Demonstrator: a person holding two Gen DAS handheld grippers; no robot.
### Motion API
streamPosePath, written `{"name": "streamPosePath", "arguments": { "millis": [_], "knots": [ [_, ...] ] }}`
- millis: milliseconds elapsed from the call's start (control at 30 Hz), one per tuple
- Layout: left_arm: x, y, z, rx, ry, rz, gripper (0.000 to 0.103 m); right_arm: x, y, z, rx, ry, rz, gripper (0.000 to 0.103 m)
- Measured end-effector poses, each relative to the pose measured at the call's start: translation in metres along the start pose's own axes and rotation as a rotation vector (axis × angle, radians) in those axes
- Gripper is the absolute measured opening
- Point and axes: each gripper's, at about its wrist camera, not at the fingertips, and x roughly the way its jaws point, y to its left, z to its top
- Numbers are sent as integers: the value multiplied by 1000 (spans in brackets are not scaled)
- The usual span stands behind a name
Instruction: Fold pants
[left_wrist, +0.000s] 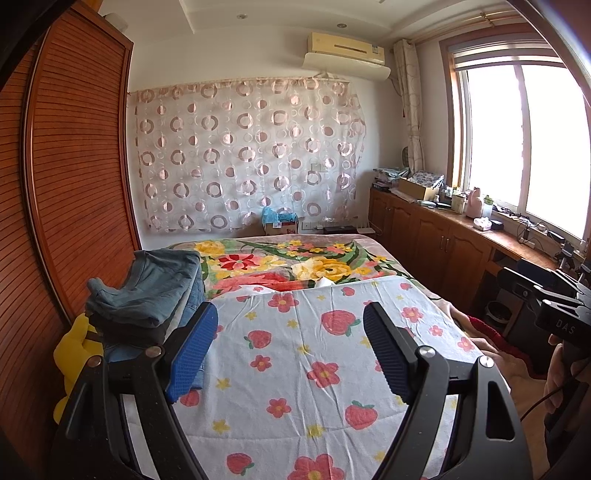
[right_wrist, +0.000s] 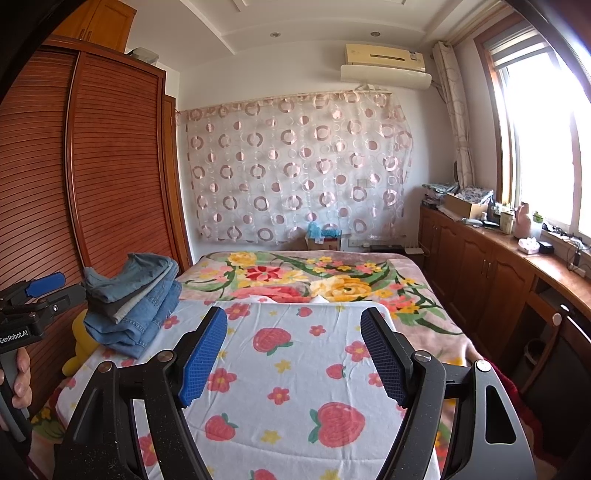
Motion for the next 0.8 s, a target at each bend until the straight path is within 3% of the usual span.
{"name": "streamPosePath", "arguments": {
  "millis": [800],
  "knots": [
    [0, 0, -1, 2, 0, 1, 82, 0, 1, 0, -5, -5, -4, 77]
  ]
}}
